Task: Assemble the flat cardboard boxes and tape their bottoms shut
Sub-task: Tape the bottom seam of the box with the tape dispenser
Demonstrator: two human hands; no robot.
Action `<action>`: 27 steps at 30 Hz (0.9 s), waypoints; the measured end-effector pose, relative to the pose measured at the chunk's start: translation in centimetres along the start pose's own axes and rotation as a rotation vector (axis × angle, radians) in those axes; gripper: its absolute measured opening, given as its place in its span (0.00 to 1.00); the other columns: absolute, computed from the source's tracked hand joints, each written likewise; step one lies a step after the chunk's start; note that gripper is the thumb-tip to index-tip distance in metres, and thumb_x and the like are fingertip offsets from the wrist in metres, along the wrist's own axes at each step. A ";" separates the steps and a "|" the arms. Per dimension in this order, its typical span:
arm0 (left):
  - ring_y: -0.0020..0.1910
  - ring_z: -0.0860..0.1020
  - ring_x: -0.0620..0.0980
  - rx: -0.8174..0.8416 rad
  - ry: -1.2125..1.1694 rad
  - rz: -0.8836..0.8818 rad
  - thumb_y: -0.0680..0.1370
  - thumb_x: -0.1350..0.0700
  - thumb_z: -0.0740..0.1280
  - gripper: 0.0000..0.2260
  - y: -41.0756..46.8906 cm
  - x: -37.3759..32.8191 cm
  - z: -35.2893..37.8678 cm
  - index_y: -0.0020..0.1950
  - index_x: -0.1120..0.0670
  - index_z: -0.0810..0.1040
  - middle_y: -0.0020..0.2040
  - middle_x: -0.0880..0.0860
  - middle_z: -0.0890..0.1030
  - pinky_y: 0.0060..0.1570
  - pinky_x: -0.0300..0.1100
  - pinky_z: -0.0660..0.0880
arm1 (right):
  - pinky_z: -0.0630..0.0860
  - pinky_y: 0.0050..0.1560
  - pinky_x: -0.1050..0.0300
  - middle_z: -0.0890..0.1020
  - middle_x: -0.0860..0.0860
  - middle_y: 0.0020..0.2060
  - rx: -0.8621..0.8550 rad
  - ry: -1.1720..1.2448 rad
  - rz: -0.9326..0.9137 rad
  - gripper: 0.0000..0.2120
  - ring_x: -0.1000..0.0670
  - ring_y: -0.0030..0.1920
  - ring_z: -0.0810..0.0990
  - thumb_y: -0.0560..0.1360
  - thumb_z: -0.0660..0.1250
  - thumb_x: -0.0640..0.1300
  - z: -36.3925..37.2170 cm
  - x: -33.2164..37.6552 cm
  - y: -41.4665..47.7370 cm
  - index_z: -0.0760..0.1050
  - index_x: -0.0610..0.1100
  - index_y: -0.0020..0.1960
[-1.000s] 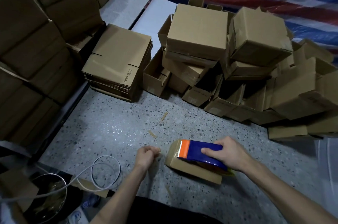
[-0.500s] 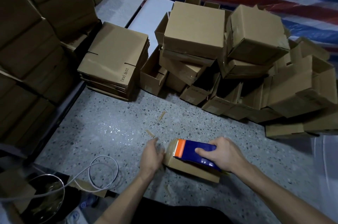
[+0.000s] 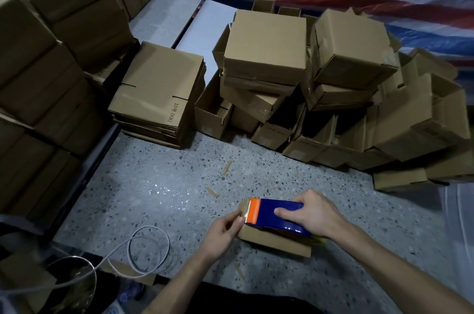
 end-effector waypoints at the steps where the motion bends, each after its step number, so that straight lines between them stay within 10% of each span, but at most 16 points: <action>1: 0.69 0.71 0.40 -0.018 0.002 0.007 0.83 0.52 0.64 0.25 0.1 -0.1 -0.1 0.78 0.57 0.65 0.75 0.52 0.70 0.61 0.27 0.69 | 0.69 0.30 0.59 0.81 0.53 0.25 0.009 0.008 -0.004 0.25 0.58 0.25 0.77 0.68 0.72 0.68 -0.1 0.0 -0.1 0.77 0.46 0.28; 7: 0.66 0.69 0.28 -0.028 0.117 0.157 0.82 0.41 0.60 0.24 -0.7 -1.5 -0.1 0.77 0.30 0.57 0.76 0.34 0.62 0.68 0.46 0.72 | 0.70 0.31 0.60 0.82 0.54 0.26 0.021 0.021 -0.011 0.25 0.58 0.26 0.78 0.69 0.72 0.67 -0.2 0.0 -0.4 0.79 0.46 0.31; 12: 0.79 0.51 0.38 0.124 0.136 0.167 0.83 0.44 0.61 0.24 -1.3 -1.8 0.3 0.75 0.26 0.58 0.78 0.31 0.52 0.79 0.55 0.54 | 0.72 0.30 0.60 0.82 0.54 0.27 0.013 0.005 -0.003 0.25 0.57 0.29 0.80 0.68 0.71 0.69 -0.1 -0.4 -0.4 0.81 0.45 0.34; 16: 0.80 0.55 0.48 0.336 0.118 0.139 0.70 0.54 0.77 0.46 -0.6 -2.8 -1.1 0.80 0.38 0.54 0.80 0.37 0.52 0.68 0.32 0.66 | 0.68 0.28 0.63 0.82 0.55 0.26 0.007 -0.024 0.008 0.26 0.58 0.28 0.79 0.67 0.71 0.70 -0.1 -0.5 -0.3 0.81 0.46 0.34; 20: 0.72 0.64 0.36 0.439 0.390 0.185 0.61 0.54 0.85 0.61 1.9 -5.5 -0.1 0.81 0.47 0.46 0.73 0.36 0.60 0.67 0.27 0.64 | 0.72 0.30 0.62 0.83 0.55 0.28 0.008 -0.022 0.002 0.26 0.58 0.30 0.81 0.67 0.70 0.71 0.0 -0.5 -0.3 0.82 0.47 0.35; 27: 0.63 0.71 0.35 0.339 0.615 0.311 0.60 0.40 0.82 0.47 2.8 -4.6 -0.7 0.73 0.42 0.63 0.65 0.36 0.71 0.63 0.31 0.69 | 0.79 0.34 0.59 0.83 0.55 0.30 0.073 -0.017 -0.029 0.24 0.60 0.31 0.81 0.67 0.69 0.71 -0.1 -1.0 -1.0 0.81 0.49 0.38</action>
Point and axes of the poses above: each hand's wrist, its own y-axis towards the middle knuckle, its own z-axis out of the palm, x = y × z, the point moved 3 cm from there along y, towards the middle knuckle
